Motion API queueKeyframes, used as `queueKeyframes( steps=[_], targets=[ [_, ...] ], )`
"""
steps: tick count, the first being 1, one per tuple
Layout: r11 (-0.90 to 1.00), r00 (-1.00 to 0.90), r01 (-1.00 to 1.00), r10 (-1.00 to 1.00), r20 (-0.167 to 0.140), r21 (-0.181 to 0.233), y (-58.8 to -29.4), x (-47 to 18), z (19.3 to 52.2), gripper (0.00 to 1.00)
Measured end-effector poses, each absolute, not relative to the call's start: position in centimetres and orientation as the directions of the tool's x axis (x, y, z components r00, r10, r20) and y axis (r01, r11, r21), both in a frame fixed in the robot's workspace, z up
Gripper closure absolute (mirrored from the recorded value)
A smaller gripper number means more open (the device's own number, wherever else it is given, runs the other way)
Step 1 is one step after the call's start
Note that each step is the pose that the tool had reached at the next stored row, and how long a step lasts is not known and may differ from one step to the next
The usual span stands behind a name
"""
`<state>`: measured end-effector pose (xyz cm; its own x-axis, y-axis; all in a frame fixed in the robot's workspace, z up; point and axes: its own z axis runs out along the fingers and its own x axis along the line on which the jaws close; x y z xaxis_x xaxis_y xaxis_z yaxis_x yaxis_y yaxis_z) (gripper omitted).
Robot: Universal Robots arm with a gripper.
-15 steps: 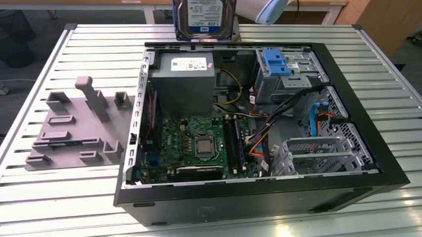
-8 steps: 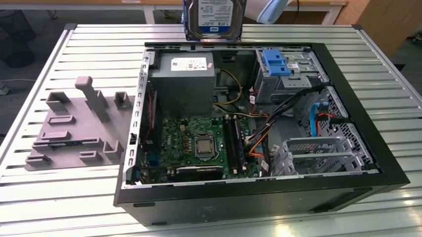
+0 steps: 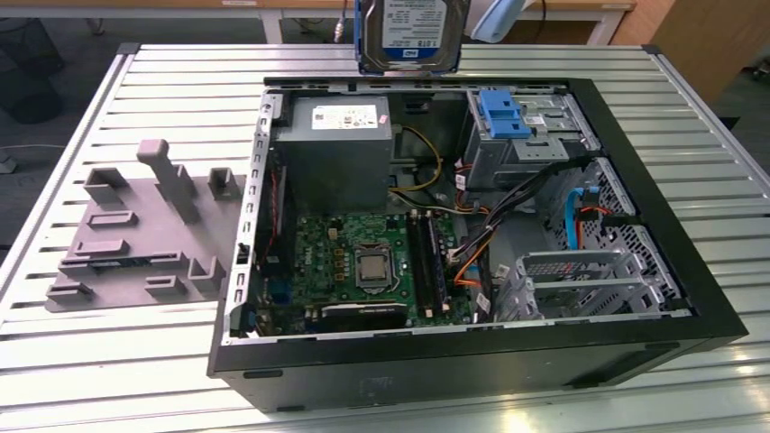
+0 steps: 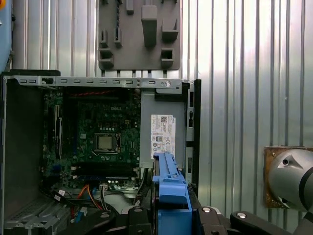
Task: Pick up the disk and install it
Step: 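Pick up the disk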
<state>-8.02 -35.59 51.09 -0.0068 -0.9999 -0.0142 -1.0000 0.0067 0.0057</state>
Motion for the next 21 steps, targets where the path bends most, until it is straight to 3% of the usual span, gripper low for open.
queueKeyframes(
  steps=[21],
  targets=[
    [0.007, -0.007, -1.000, -1.000, -0.013, 0.006, -35.6, -4.4, 51.1, 0.64]
  ],
)
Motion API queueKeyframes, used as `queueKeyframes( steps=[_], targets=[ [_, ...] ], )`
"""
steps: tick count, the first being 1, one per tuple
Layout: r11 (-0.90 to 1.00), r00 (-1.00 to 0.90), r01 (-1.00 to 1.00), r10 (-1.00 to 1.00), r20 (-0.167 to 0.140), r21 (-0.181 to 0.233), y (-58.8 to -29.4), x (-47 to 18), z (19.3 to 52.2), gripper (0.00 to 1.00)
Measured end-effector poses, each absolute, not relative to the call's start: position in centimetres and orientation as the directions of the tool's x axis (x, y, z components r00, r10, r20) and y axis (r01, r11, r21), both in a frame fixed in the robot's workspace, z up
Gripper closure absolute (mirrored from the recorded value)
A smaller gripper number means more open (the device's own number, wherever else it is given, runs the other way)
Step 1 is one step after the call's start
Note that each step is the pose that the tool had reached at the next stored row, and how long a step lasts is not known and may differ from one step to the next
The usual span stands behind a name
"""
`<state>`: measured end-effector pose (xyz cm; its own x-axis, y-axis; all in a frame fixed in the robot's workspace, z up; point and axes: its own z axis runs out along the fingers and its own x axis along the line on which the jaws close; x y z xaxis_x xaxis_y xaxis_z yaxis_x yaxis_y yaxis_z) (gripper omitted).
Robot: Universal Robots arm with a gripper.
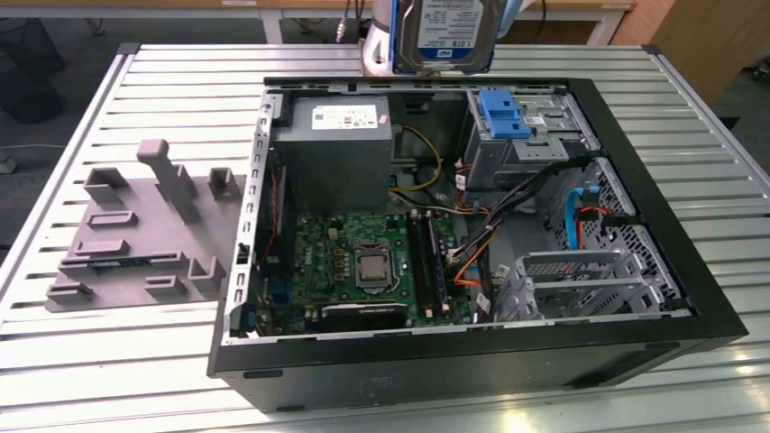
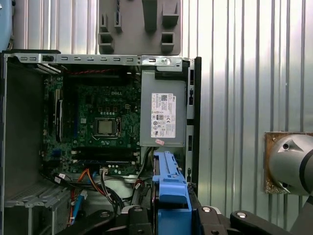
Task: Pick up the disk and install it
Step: 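Pick up the disk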
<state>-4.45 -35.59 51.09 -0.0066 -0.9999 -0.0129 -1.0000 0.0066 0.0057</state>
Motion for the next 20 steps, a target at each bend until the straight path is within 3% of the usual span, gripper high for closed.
queueKeyframes(
  steps=[15, 20],
  targets=[
    [0.007, -0.007, -1.000, -1.000, -0.012, 0.006, -35.7, -4.6, 51.1, 0.64],
    [0.007, -0.007, -1.000, -1.000, -0.012, 0.006, -37.2, -5.1, 51.1, 0.64]
  ],
)
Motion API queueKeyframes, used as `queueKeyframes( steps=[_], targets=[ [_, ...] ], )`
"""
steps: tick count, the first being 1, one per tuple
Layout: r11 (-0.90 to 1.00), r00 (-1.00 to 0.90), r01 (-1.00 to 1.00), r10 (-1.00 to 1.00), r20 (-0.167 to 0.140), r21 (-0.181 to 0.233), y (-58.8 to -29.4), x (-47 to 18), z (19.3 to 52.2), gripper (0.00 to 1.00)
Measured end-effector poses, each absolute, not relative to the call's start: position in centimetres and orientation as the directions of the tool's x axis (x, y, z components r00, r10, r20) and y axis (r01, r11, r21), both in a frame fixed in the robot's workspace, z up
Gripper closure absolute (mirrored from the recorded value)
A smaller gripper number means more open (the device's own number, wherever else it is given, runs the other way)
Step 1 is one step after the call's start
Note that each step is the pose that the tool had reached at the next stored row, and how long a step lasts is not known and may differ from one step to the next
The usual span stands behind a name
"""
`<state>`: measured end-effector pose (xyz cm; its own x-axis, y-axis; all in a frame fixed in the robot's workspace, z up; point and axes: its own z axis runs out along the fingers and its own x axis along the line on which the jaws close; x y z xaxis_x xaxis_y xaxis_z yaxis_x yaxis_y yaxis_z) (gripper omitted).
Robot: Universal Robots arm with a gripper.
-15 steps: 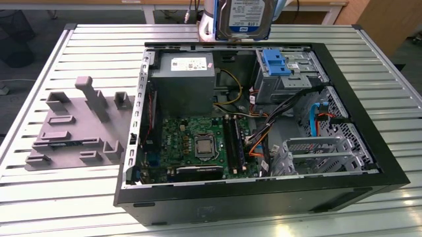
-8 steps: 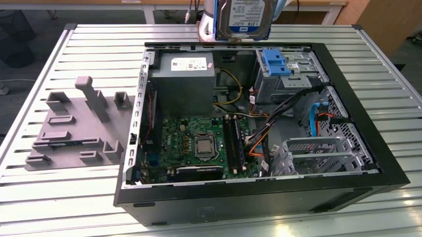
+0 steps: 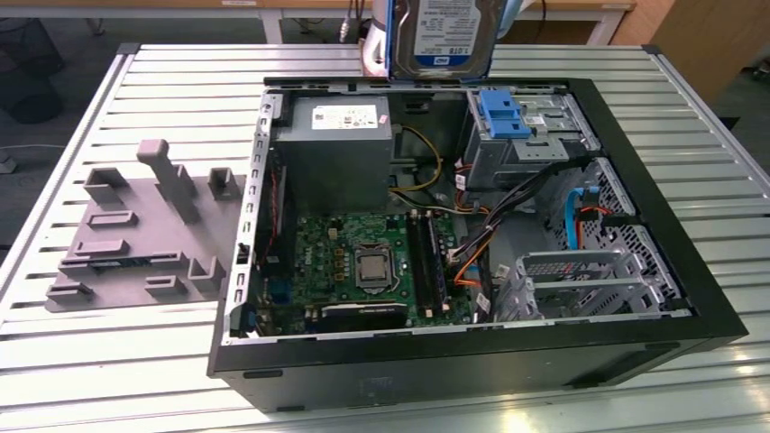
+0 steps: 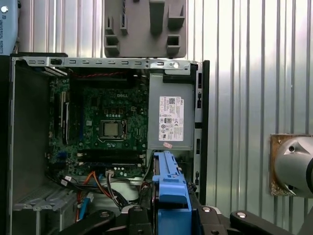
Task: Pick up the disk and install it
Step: 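Pick up the disk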
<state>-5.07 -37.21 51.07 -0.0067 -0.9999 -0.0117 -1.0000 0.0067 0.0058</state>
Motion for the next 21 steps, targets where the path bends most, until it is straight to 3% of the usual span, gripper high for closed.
queueKeyframes(
  steps=[21],
  targets=[
    [0.006, -0.006, -1.000, -1.000, -0.012, 0.006, -42.5, -8.0, 50.8, 0.64]
  ],
)
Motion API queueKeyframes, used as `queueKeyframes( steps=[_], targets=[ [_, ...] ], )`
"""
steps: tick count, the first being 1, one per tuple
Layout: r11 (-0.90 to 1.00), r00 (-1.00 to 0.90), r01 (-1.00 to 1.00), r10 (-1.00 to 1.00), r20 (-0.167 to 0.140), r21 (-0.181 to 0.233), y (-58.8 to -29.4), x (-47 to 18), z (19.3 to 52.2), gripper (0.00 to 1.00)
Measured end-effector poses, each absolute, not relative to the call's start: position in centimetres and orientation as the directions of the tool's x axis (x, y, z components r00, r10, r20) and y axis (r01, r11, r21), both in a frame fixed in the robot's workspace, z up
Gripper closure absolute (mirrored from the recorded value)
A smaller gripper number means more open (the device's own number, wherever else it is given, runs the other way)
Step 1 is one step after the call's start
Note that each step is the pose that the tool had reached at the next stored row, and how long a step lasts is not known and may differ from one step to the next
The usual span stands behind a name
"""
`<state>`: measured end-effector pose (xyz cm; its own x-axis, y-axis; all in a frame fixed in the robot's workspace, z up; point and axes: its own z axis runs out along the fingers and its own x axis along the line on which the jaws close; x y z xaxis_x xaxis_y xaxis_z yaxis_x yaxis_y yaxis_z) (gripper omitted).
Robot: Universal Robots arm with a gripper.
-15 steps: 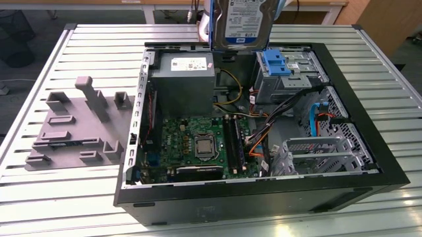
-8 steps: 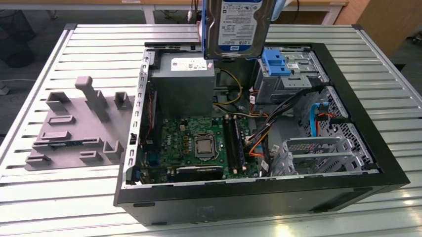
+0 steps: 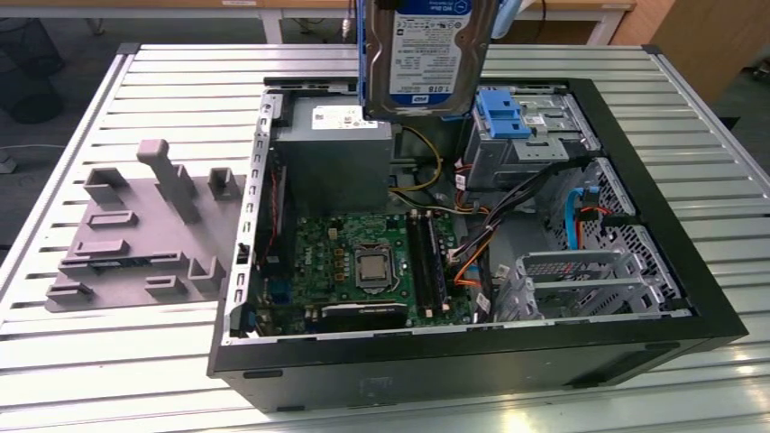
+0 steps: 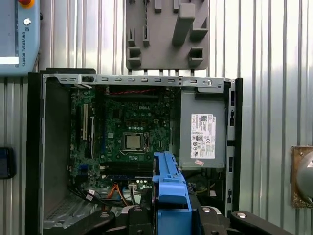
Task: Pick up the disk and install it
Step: 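Pick up the disk, then insert the disk into the insertion slot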
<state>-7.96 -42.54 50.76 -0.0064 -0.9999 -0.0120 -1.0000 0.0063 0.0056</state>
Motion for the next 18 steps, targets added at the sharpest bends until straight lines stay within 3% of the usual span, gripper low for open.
queueKeyframes(
  steps=[7, 18],
  targets=[
    [0.006, -0.006, -1.000, -1.000, -0.012, 0.006, -42.7, -8.0, 50.8, 0.64],
    [0.006, -0.006, -1.000, -1.000, -0.012, 0.006, -45.7, -8.0, 50.7, 0.64]
  ],
)
